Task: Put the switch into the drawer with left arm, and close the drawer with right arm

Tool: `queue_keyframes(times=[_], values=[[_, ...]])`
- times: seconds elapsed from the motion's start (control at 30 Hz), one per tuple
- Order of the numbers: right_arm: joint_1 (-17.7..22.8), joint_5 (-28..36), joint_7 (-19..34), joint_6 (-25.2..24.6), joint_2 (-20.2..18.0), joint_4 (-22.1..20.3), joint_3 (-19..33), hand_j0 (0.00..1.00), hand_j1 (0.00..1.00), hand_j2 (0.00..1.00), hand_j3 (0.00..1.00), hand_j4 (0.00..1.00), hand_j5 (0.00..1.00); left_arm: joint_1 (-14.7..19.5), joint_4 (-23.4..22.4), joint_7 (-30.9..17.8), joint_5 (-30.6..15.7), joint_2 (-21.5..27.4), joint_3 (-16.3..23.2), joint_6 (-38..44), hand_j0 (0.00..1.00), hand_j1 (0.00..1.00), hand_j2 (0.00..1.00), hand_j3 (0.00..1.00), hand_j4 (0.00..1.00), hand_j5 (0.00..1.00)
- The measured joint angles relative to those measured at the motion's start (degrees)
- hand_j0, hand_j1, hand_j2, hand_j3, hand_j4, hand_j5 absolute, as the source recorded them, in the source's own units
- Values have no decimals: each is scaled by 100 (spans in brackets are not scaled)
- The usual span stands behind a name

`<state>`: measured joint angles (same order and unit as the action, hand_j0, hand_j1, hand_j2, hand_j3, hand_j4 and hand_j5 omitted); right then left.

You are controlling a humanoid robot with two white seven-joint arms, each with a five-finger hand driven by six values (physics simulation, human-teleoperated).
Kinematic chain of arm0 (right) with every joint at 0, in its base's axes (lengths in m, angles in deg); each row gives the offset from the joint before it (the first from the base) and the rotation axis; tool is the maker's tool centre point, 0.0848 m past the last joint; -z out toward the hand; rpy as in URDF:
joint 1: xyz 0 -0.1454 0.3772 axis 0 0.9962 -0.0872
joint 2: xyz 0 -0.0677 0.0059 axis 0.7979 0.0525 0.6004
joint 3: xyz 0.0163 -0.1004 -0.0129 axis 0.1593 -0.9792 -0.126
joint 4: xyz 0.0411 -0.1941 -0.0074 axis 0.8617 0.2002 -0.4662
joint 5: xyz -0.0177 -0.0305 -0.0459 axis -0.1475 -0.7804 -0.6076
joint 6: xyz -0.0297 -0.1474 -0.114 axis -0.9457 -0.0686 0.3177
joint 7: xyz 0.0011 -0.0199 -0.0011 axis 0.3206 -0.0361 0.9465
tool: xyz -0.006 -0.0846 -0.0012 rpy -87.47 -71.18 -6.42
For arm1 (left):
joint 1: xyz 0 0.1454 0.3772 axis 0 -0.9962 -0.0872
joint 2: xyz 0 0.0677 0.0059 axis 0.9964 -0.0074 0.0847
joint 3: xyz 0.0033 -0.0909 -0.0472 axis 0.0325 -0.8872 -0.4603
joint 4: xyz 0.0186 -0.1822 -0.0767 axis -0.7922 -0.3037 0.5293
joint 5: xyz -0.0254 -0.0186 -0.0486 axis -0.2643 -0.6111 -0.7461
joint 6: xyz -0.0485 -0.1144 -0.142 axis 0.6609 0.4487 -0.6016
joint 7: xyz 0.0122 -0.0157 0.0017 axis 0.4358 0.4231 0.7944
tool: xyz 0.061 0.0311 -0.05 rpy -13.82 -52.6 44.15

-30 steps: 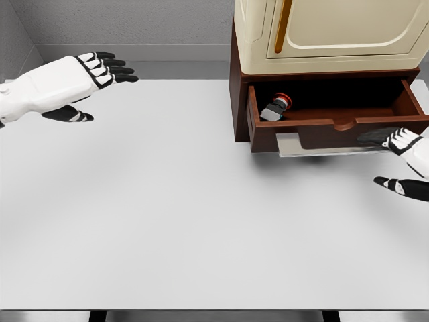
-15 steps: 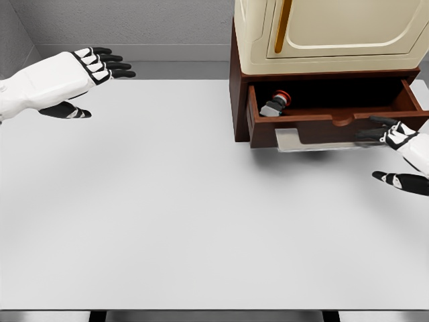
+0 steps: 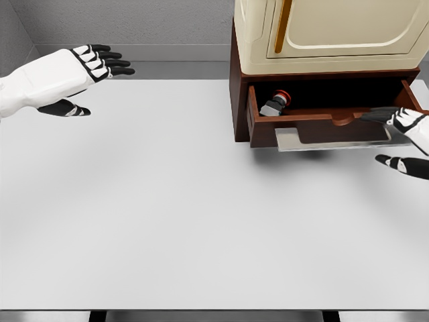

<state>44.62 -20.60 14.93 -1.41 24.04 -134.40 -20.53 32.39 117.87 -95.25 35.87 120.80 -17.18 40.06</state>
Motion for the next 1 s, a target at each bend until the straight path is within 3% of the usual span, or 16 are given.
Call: queue_keyframes(times=[0.27, 0.6, 0.83, 1.0], values=[[150, -36, 5, 0, -80, -178, -15, 79, 79, 79, 79, 79, 79, 0, -10, 0, -6, 5, -10, 0, 100, 100, 100, 100, 100, 100], [106, -258, 13, 0, -52, -31, -138, 79, 79, 79, 79, 79, 79, 0, -2, 0, -14, 0, -45, 0, 100, 100, 100, 100, 100, 100], [26, -278, 15, 0, -8, 181, -196, 79, 79, 79, 79, 79, 79, -62, 29, 0, 1, -1, -40, 0, 100, 100, 100, 100, 100, 100], [-299, -268, 18, 2, 8, 361, -341, 79, 79, 79, 79, 79, 79, -79, 35, 0, -16, 4, -42, 0, 100, 100, 100, 100, 100, 100]])
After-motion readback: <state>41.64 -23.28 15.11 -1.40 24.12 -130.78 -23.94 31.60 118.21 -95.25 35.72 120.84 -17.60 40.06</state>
